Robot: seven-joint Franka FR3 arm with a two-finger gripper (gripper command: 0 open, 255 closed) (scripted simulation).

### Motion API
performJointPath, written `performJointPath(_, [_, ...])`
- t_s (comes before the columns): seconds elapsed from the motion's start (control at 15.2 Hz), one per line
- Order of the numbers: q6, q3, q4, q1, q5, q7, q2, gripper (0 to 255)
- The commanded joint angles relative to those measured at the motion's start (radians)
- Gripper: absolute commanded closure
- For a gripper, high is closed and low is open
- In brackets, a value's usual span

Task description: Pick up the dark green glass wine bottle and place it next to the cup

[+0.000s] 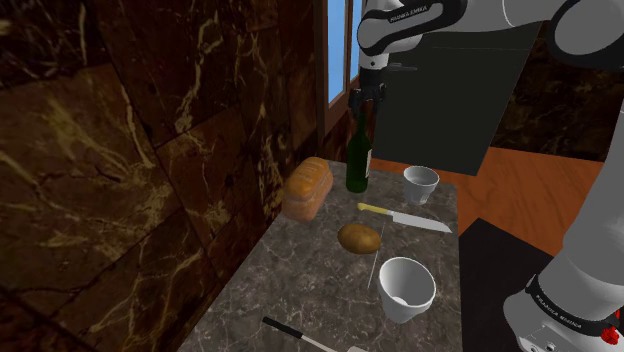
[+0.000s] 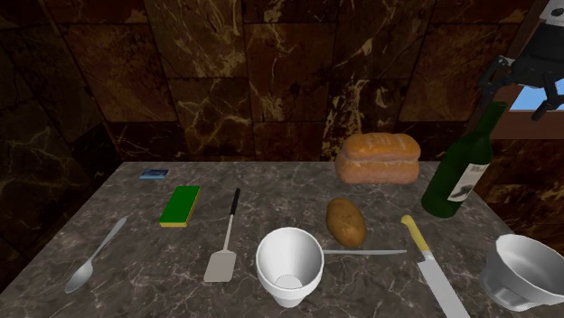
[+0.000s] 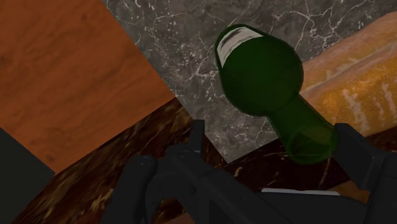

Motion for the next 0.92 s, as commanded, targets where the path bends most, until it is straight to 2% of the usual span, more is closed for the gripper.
performJointPath(0.0, [0.0,0.0,0.0,0.0,0.0,0.0,0.0,0])
performJointPath(0.07, [0.0,0.0,0.0,0.0,0.0,0.0,0.0,0])
performJointPath(0.33, [-0.123,0.0,0.114,-0.002,0.001,-0.001,-0.009,0])
performJointPath(0.86, [-0.123,0.0,0.114,-0.002,0.001,-0.001,-0.009,0])
